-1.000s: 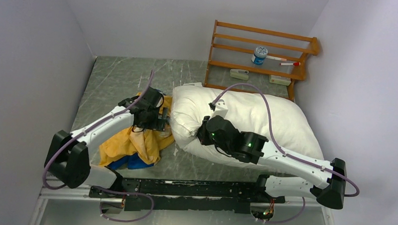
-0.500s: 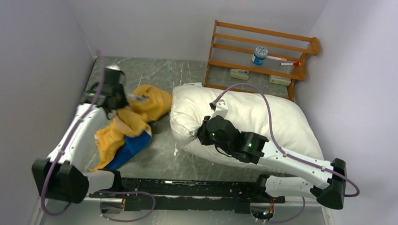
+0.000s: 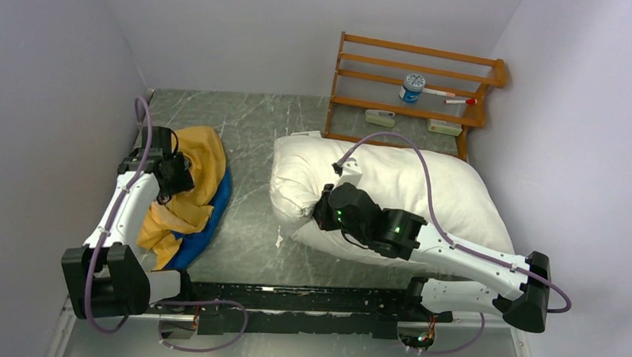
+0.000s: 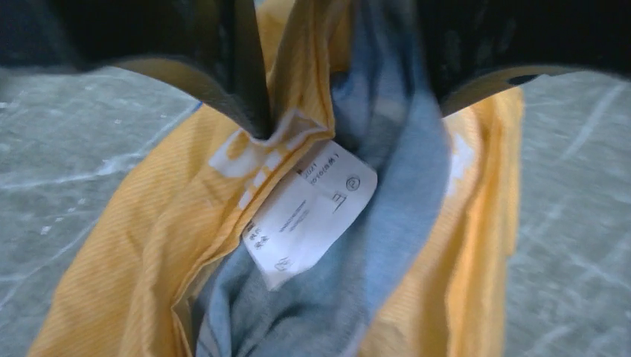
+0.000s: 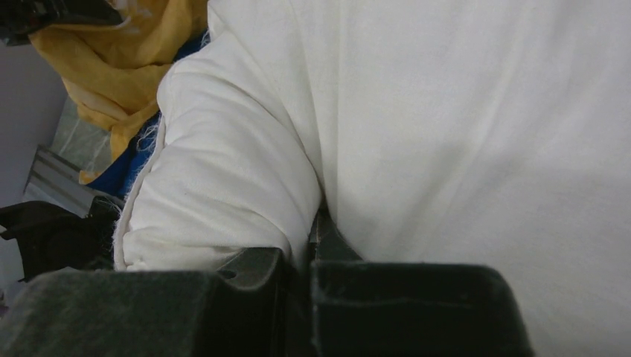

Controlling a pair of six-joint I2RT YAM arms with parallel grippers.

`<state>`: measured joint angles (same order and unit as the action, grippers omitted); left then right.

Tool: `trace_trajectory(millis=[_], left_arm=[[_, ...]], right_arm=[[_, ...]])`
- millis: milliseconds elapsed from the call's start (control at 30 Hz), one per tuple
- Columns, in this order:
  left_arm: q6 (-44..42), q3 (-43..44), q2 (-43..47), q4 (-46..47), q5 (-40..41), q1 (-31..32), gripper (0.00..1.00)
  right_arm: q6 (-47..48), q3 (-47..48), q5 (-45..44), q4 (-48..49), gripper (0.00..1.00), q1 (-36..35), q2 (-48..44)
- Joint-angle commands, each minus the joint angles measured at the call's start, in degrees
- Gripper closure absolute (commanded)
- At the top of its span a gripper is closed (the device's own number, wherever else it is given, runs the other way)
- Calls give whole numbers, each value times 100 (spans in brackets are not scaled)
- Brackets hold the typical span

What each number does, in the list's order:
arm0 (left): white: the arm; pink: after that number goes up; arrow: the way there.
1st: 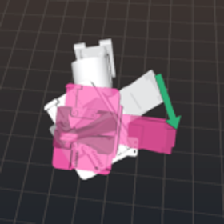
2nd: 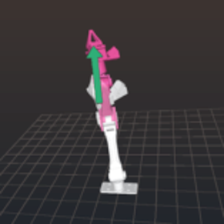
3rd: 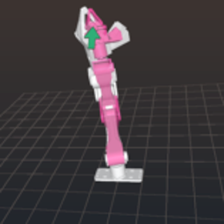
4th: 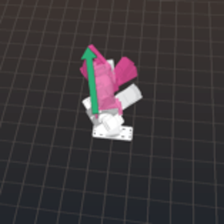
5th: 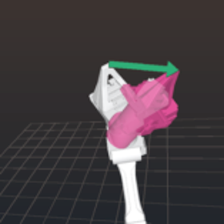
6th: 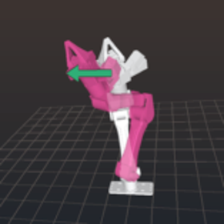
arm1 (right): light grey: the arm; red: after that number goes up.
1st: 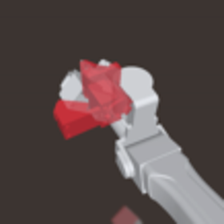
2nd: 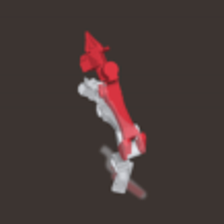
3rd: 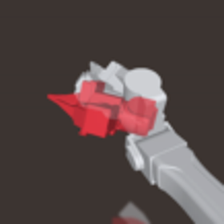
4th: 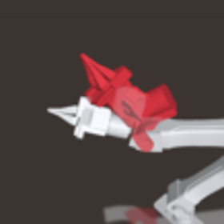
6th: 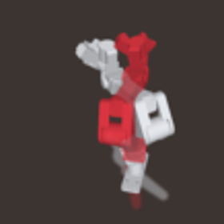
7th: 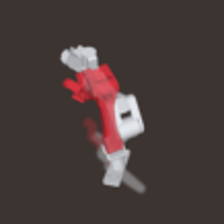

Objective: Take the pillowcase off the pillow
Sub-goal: Move the pillowcase to the center of the board.

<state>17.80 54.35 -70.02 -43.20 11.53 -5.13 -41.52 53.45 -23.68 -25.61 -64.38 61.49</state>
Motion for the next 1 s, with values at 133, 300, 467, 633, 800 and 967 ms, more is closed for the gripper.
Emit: trace_trajectory(millis=[133,300,467,633,800,967], left_arm=[[105,416,292,37,-1069,-77,23],[267,664,884,-27,-1763,36,3],[645,175,1393,477,-2910,838,3],[694,-297,1339,681,-3455,1012,3],[578,-286,1217,799,-3670,1022,3],[660,-579,974,1233,-4331,1289,3]], right_arm=[[502,130,746,320,99,104,149],[1010,289,2099,924,93,86,766],[1525,961,2467,984,86,-470,1686],[2500,2060,1457,300,50,-1671,2266],[2263,2224,-82,-272,38,-1846,1679],[1081,1861,-2241,-1450,11,-1330,614]])
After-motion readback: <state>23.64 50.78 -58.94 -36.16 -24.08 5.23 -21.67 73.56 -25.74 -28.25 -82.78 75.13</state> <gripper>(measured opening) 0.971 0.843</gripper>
